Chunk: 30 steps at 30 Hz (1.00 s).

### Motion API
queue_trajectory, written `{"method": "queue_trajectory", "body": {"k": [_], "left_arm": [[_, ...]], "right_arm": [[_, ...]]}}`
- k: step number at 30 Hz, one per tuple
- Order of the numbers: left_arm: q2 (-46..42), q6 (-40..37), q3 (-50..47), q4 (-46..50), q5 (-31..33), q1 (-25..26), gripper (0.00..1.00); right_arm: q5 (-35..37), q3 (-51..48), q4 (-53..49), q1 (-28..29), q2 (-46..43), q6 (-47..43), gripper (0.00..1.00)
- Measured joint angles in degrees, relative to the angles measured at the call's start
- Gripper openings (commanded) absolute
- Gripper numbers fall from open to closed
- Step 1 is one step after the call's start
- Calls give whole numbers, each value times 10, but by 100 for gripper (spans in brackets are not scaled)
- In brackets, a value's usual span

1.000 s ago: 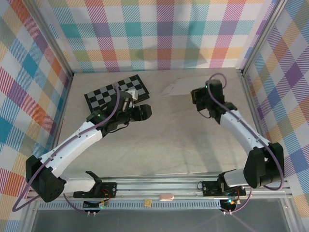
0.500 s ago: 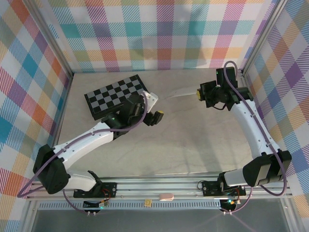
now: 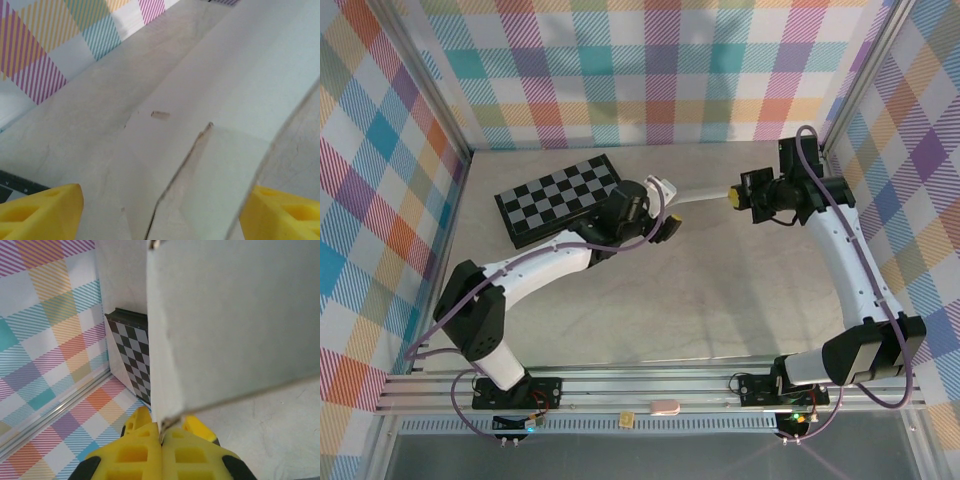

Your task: Fold the paper box

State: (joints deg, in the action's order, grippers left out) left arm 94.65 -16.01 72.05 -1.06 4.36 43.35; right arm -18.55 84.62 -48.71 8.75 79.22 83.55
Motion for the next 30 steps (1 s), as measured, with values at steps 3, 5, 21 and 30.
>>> {"method": "queue_trajectory", "body": {"k": [3, 5, 21, 30], "left_arm": [[21, 1, 25, -3, 0, 0, 69], [28, 3, 35, -6, -6, 0, 59], [29, 135, 166, 137, -43, 1, 0], [66, 321, 382, 386, -153, -50, 0]], "right_arm": [[-13, 0, -6, -9, -2, 0, 0], [-21, 0, -7, -16, -6, 0, 0], [-51, 144, -5, -77, 31, -94, 71], [-5, 264, 23, -81, 28, -190, 75]]}}
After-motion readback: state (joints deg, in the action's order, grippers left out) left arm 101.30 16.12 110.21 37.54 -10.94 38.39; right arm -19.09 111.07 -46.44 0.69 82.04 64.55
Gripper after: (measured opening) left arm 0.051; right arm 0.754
